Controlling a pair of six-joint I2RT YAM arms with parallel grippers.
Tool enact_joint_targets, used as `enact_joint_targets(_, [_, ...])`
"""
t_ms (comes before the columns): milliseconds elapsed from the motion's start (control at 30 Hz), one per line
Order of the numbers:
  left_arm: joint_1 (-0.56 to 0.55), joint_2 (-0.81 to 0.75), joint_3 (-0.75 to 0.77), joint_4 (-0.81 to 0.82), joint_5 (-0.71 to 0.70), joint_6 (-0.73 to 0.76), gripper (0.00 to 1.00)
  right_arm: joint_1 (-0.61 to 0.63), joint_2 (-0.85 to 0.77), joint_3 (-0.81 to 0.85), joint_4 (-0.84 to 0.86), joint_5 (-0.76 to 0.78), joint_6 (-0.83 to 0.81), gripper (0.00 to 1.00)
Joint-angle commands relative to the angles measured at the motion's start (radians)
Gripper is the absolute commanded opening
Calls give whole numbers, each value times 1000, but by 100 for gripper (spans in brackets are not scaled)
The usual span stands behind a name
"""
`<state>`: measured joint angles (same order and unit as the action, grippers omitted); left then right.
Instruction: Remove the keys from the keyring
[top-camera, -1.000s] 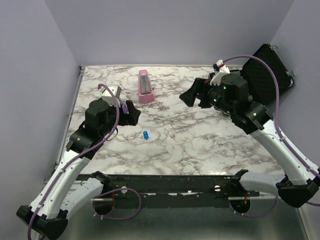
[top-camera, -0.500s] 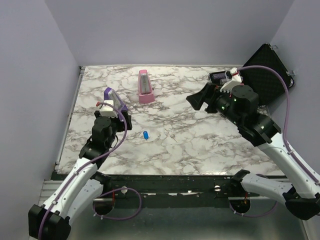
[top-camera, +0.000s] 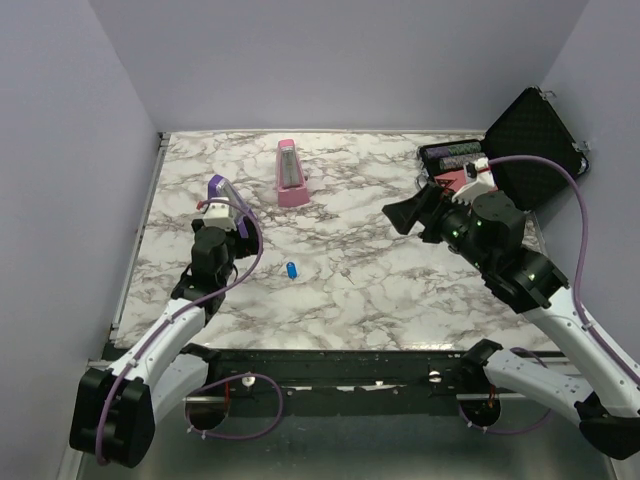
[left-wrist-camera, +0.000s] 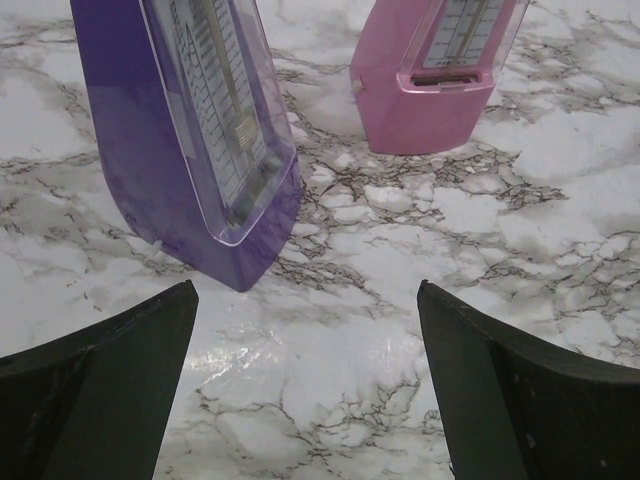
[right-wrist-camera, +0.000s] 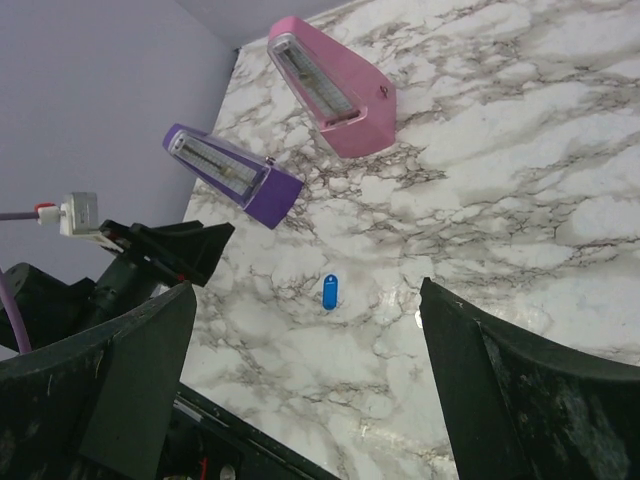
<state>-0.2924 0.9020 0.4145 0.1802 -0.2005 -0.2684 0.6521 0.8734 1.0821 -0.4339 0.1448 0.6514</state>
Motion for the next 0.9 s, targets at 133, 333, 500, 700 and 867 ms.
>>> enact_joint_targets(133, [36,90,24,258,104,63,99,-5,-16,-42,17,-20,71,100])
enact_joint_targets(333, [41,123,61,219,116,86,99,-6,-34,-56,9,-30,80,100])
enact_joint_targets(500, [41,63,-11,292,147,21,99,-5,-50,-65,20,-31,90,100])
enact_joint_targets(700, [41,66,-40,395,137,52,99,-5,-59,-88,21,-54,108,100])
enact_joint_targets(867, [42,100,6,337,-8,233,99,-5,-53,-70,-3,-68,108,100])
